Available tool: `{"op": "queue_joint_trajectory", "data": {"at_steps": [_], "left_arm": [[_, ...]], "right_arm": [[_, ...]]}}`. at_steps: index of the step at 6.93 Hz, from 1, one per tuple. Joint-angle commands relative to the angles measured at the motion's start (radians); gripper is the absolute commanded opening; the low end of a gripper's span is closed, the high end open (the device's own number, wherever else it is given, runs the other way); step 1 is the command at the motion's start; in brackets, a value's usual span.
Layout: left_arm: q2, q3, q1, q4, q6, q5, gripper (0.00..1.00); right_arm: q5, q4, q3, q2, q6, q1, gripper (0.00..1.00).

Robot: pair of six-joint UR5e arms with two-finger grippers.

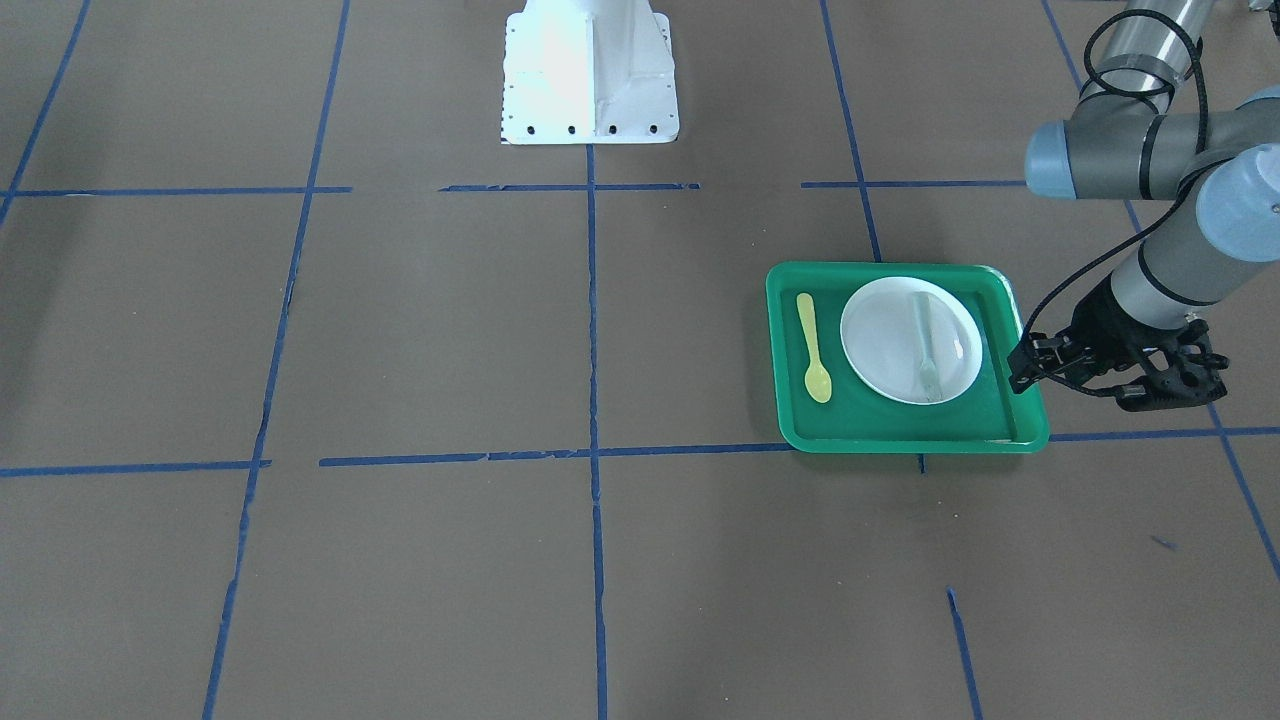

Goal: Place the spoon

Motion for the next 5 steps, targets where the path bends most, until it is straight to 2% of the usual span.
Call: {"op": "queue_joint_trajectory", "data": {"at_steps": [1, 5], "left_arm": [[0.0, -0.009, 0.0, 0.0, -0.003, 0.0, 0.72], [-0.011, -0.009, 0.0, 0.0, -0.002, 0.0, 0.73]], "right_arm": [[0.001, 0.0, 0.0, 0.0, 0.0, 0.0, 1.0], [0.001, 0.0, 0.0, 0.0, 0.0, 0.0, 1.0]]}}
